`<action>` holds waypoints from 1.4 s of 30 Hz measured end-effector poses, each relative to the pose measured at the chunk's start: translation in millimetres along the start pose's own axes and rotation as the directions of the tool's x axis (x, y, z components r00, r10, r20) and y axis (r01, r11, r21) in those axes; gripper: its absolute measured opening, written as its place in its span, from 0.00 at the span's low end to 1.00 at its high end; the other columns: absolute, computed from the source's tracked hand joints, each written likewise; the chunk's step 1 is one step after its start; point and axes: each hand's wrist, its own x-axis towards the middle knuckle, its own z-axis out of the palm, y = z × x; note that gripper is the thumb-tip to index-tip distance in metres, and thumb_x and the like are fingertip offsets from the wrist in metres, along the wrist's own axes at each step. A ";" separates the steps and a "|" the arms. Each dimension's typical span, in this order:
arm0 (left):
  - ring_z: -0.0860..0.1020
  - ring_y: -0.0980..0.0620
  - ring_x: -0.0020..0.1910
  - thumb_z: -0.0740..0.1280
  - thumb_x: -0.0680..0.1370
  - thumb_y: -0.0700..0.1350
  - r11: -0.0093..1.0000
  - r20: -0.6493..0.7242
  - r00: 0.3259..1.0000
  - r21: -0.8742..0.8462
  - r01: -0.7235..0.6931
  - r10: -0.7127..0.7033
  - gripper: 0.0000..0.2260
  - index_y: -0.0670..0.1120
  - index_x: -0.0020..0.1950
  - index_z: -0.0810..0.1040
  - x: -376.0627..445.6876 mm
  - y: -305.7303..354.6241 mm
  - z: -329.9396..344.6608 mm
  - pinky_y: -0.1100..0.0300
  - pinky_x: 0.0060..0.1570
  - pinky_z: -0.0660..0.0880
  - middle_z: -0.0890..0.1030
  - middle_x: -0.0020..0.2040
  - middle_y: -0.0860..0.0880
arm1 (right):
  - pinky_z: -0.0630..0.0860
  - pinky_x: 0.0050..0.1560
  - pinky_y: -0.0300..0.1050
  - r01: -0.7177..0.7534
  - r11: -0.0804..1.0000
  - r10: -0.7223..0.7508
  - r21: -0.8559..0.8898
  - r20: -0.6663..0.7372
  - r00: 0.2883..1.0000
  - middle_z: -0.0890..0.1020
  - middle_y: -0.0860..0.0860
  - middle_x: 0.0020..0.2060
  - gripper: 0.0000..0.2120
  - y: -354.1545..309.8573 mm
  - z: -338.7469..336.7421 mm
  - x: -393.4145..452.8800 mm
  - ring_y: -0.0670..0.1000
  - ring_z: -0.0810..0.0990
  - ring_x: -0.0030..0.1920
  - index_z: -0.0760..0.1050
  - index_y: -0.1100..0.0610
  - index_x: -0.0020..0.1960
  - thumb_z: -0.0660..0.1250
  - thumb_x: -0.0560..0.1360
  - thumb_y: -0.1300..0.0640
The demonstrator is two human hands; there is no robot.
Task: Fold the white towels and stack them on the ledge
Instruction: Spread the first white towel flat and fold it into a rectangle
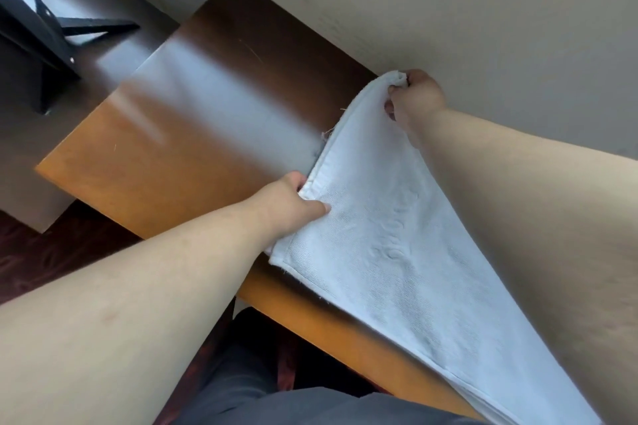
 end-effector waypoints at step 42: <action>0.75 0.51 0.37 0.68 0.76 0.55 0.860 -0.151 0.956 0.488 -0.148 0.250 0.08 0.53 0.47 0.73 -24.0 -70.8 -38.7 0.60 0.32 0.65 0.76 0.49 0.49 | 0.74 0.43 0.50 0.365 0.833 -0.259 -0.416 0.290 0.921 0.76 0.51 0.46 0.06 65.2 97.5 -238.1 0.56 0.76 0.43 0.71 0.55 0.50 0.60 0.79 0.52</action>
